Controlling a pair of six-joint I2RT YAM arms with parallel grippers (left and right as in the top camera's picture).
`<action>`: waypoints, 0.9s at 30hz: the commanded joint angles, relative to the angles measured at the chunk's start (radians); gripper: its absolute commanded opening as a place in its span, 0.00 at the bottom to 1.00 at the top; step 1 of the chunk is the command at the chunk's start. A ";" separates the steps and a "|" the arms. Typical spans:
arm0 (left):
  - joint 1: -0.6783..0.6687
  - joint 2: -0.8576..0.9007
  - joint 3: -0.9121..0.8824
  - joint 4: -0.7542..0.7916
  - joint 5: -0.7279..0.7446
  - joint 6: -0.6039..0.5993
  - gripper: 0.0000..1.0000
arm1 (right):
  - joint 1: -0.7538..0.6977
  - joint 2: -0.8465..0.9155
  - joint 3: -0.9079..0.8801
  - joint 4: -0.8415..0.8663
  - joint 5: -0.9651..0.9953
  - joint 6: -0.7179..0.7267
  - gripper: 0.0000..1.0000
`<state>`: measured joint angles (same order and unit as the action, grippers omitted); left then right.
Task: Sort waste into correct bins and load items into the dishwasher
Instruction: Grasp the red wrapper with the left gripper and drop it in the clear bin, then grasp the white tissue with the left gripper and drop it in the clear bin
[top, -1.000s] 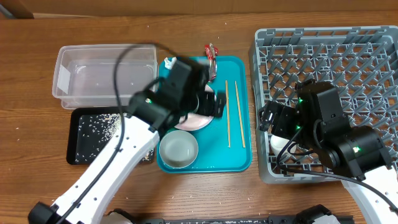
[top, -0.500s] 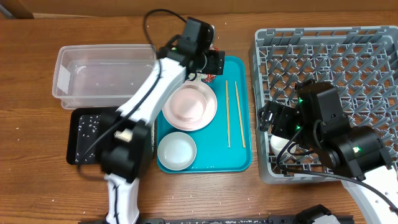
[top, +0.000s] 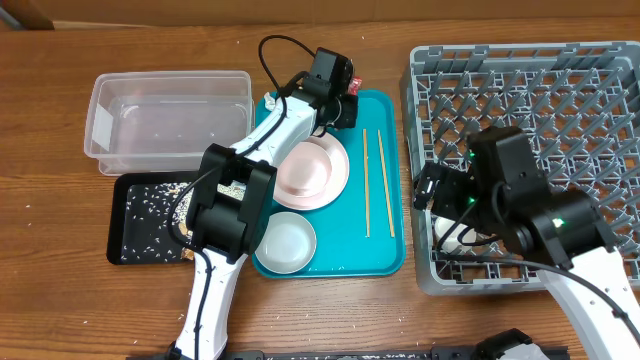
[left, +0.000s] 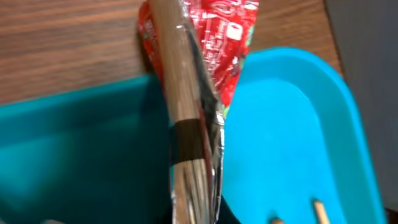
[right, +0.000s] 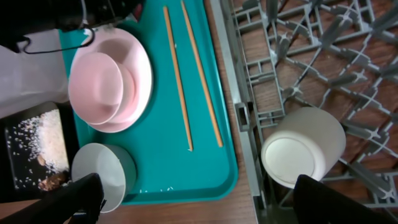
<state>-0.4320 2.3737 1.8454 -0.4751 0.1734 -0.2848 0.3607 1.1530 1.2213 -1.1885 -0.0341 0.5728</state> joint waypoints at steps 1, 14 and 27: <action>0.013 -0.067 0.078 -0.061 0.121 -0.071 0.04 | -0.003 0.010 0.014 0.001 0.006 0.004 1.00; 0.283 -0.425 0.120 -0.663 -0.228 -0.206 0.04 | -0.003 0.009 0.014 0.001 0.006 0.004 1.00; 0.325 -0.291 0.122 -0.757 -0.186 -0.202 1.00 | -0.003 0.009 0.014 -0.018 0.006 0.004 1.00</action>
<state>-0.0986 2.0785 1.9644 -1.2648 0.0021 -0.4732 0.3607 1.1660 1.2213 -1.2072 -0.0360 0.5728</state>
